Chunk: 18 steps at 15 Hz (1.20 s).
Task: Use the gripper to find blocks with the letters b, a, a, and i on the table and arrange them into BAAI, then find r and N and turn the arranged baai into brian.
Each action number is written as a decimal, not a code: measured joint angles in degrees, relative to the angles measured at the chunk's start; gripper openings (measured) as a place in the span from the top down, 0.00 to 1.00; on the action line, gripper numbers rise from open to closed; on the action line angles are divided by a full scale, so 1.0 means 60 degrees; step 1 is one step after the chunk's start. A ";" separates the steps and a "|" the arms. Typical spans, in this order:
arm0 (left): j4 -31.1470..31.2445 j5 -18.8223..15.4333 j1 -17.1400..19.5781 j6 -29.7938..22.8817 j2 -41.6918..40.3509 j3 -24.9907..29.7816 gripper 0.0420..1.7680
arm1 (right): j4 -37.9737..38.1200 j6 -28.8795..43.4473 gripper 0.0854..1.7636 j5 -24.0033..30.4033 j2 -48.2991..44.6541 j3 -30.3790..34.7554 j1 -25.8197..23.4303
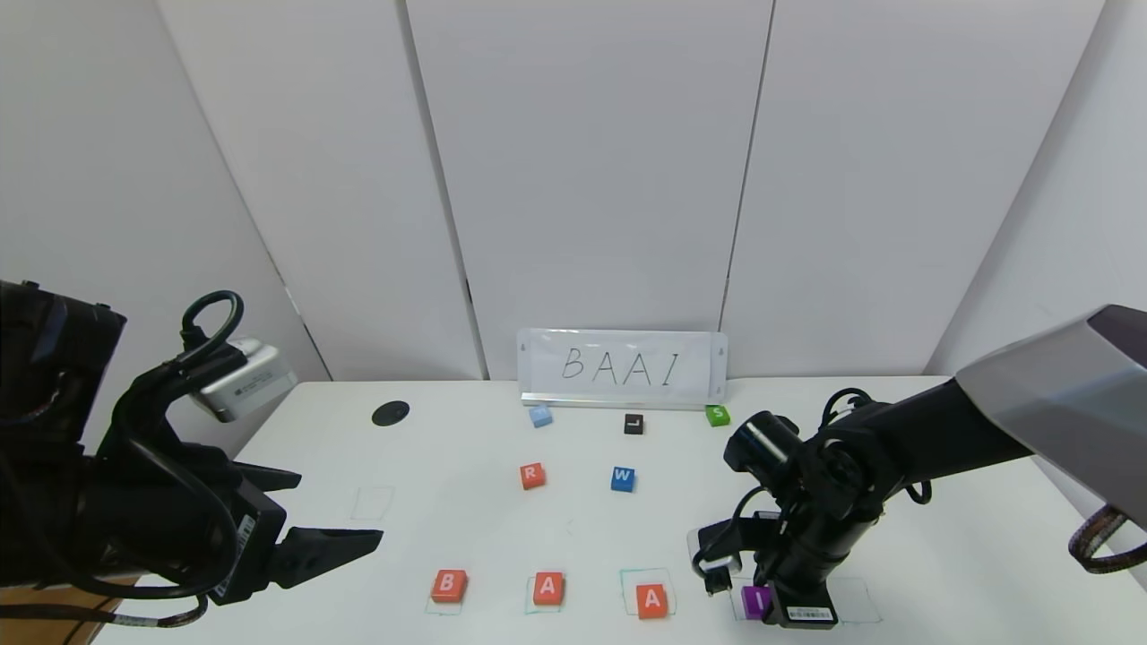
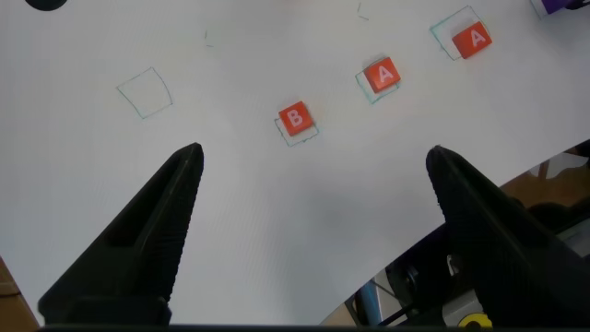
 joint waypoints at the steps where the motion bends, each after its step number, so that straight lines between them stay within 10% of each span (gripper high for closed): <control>1: 0.0000 0.0000 0.0000 0.0000 0.0000 0.0000 0.03 | 0.0004 0.0000 0.74 0.0000 0.0004 -0.0012 0.0000; 5: 0.0000 0.0010 -0.0012 0.0014 0.0000 0.0026 0.03 | 0.0004 0.0000 0.74 0.0000 0.0012 -0.0037 -0.0008; 15: -0.0014 0.0065 -0.0150 0.0010 0.0085 0.0091 0.03 | 0.0341 0.0250 0.23 0.0102 -0.1022 0.0091 -0.0014; 18: -0.0014 0.0087 -0.0156 0.0000 0.0106 0.0059 0.03 | 0.0351 0.2826 0.17 0.0219 -0.1812 0.0116 0.0102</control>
